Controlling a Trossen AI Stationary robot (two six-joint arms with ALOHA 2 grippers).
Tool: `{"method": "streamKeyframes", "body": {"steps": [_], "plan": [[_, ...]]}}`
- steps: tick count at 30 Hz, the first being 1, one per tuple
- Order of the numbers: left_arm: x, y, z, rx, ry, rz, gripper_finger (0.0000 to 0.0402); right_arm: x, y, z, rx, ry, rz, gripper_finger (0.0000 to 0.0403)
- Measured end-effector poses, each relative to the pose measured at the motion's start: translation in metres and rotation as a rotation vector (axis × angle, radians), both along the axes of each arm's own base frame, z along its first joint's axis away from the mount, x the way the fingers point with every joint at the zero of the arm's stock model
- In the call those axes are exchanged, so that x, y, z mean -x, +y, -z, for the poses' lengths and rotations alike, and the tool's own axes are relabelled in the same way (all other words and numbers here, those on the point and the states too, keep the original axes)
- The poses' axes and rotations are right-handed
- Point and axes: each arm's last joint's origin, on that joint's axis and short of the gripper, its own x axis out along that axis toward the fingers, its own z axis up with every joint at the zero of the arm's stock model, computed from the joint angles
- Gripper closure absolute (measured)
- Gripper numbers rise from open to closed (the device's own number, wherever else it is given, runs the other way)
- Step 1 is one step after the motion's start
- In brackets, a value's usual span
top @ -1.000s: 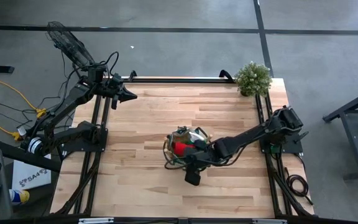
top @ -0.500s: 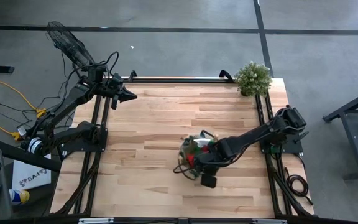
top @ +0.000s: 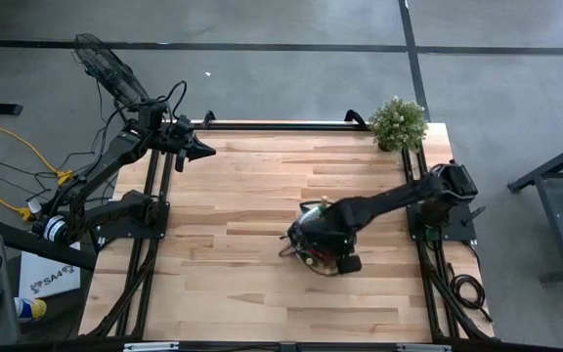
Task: Pick & Place Garden tools in Gardening bag
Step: Adjust the white gardening bag on the table, then return to Home Position
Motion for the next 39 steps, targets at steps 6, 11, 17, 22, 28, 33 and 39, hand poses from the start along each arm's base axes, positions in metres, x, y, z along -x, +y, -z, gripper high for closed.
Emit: {"method": "streamKeyframes", "body": {"steps": [6,11,17,22,28,33,39], "plan": [[0.000,0.000,0.001,0.013,0.003,0.000,0.0402,-0.005,-0.022,0.000,0.006,-0.004,0.047,0.0357],[0.001,-0.002,0.002,0.036,0.013,0.000,0.0402,-0.006,-0.024,0.000,0.001,0.003,0.113,0.0331],[0.001,-0.001,0.002,0.034,0.014,-0.001,0.0402,-0.001,-0.023,-0.011,-0.065,-0.012,0.194,0.0301],[0.001,-0.001,0.002,0.030,0.014,-0.001,0.0402,0.007,-0.024,-0.032,-0.109,-0.084,0.263,0.0298],[0.000,-0.002,0.002,0.030,0.012,0.004,0.0402,0.020,-0.027,-0.055,-0.116,-0.156,0.360,0.0297],[-0.008,-0.007,0.002,0.022,0.009,0.064,0.0402,0.030,-0.030,-0.072,-0.092,-0.222,0.492,0.0296],[-0.023,-0.018,0.002,0.001,0.047,0.112,0.0402,0.045,-0.024,-0.097,-0.040,-0.398,0.678,0.0296]]}}
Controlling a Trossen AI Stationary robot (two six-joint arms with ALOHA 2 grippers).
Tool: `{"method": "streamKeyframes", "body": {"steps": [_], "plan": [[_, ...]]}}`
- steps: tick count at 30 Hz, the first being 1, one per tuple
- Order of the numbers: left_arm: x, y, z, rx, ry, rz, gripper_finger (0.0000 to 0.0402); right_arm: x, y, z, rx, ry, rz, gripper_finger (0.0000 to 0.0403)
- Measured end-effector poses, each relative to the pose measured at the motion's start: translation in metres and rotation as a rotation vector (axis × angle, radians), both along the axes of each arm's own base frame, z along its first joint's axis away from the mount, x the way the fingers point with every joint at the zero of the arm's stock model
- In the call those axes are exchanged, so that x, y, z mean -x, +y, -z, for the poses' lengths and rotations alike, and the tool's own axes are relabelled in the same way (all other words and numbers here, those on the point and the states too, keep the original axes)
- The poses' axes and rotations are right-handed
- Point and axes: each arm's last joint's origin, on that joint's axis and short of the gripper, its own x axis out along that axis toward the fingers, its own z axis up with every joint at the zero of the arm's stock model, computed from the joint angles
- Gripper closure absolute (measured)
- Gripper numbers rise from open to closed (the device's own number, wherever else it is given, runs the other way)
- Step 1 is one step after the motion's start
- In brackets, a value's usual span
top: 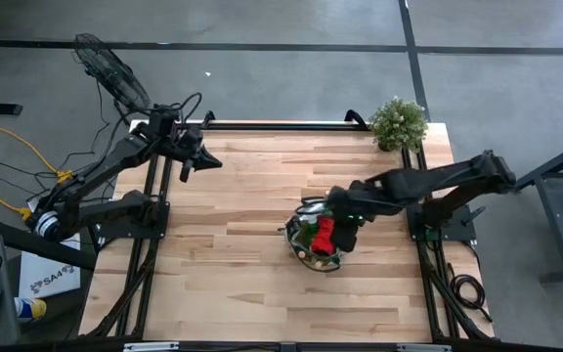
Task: Pick & Place Garden tools in Gardening bag
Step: Return to Home Position
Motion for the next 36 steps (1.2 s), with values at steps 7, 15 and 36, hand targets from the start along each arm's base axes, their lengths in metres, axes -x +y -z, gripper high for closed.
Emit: {"method": "streamKeyframes", "body": {"steps": [7,15,36], "plan": [[0.007,-0.014,-0.017,-0.057,-0.010,-0.082,0.0402,0.043,0.020,-0.029,0.237,-0.349,0.226,0.0304],[0.032,-0.047,-0.039,-0.156,-0.073,-0.182,0.0402,0.083,0.032,0.004,0.233,-0.515,0.346,0.0344],[0.080,-0.112,-0.036,-0.054,-0.123,-0.298,0.0402,0.172,0.044,0.096,0.078,-0.790,0.373,0.0400]]}}
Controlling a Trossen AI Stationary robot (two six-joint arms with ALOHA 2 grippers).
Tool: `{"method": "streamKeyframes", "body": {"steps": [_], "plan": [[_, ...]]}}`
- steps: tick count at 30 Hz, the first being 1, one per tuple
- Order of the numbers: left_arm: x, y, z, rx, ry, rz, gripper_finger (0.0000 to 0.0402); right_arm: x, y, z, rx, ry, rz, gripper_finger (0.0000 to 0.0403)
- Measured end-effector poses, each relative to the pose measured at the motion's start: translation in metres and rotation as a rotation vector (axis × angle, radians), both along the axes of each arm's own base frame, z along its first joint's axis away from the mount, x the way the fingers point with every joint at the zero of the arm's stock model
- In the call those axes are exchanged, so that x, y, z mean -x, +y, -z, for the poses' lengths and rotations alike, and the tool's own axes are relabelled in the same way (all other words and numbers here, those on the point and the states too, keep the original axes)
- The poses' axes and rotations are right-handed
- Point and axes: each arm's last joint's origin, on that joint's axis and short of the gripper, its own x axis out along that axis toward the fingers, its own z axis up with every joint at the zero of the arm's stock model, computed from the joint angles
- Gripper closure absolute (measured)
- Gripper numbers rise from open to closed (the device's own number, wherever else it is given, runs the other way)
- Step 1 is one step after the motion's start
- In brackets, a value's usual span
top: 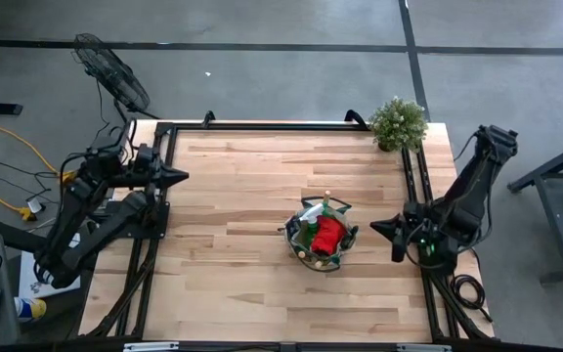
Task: Pick & Place Garden tools in Gardening bag
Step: Return to Home Position
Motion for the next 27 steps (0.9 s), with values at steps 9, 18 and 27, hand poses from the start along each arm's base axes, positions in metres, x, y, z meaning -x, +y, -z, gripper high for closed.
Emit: {"method": "streamKeyframes", "body": {"steps": [9,18,27], "plan": [[-0.018,0.024,0.026,0.039,-0.053,-0.011,0.0402,0.006,-0.003,0.023,0.009,0.036,-0.005,0.0400],[-0.058,0.032,0.057,0.073,-0.052,0.051,0.0402,0.016,-0.018,0.025,0.000,0.037,0.065,0.0400],[-0.090,0.007,0.071,0.027,0.047,0.031,0.0402,0.025,-0.025,0.061,-0.068,-0.023,0.074,0.0400]]}}
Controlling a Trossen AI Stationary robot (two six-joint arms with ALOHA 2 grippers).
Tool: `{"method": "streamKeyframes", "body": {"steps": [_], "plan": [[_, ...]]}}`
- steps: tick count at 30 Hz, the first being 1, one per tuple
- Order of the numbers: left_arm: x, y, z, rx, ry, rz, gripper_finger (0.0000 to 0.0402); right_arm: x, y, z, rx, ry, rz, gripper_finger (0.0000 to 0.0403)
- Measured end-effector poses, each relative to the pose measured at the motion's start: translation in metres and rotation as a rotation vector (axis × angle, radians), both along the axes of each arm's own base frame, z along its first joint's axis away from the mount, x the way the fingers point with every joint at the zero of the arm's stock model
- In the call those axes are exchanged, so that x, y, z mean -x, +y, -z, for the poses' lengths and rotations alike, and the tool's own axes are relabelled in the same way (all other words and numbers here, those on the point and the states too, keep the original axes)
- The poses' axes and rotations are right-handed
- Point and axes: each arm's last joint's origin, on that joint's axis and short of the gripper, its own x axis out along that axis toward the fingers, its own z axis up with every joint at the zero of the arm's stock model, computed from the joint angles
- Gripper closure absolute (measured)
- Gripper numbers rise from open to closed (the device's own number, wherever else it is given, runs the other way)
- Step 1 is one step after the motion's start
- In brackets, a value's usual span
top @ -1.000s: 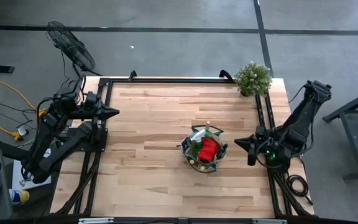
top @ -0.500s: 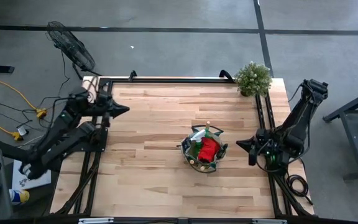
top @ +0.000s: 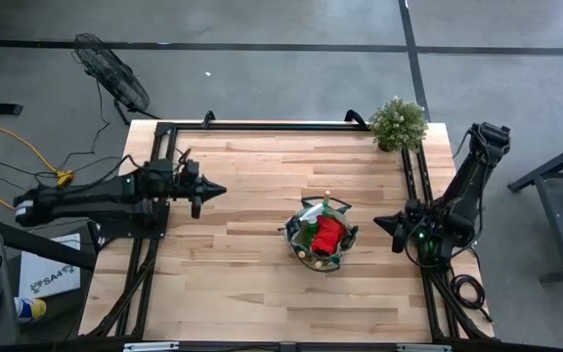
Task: Pick & Place Garden tools in Gardening bag
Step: Return to Home Position
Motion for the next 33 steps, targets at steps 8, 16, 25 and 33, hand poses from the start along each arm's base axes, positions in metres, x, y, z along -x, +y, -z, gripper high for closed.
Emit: {"method": "streamKeyframes", "body": {"steps": [8,16,25,33], "plan": [[-0.004,-0.019,0.023,0.048,-0.041,-0.027,0.0402,0.004,-0.002,0.015,0.061,-0.026,-0.025,0.0400],[-0.005,-0.026,0.032,0.057,-0.120,-0.003,0.0402,0.009,-0.007,0.034,0.179,-0.106,-0.037,0.0400],[-0.004,-0.024,0.033,0.060,-0.159,-0.077,0.0402,0.007,-0.009,0.034,0.337,-0.147,0.006,0.0400],[-0.004,-0.023,0.031,0.051,-0.188,-0.110,0.0402,0.007,-0.012,0.031,0.432,-0.125,0.003,0.0400]]}}
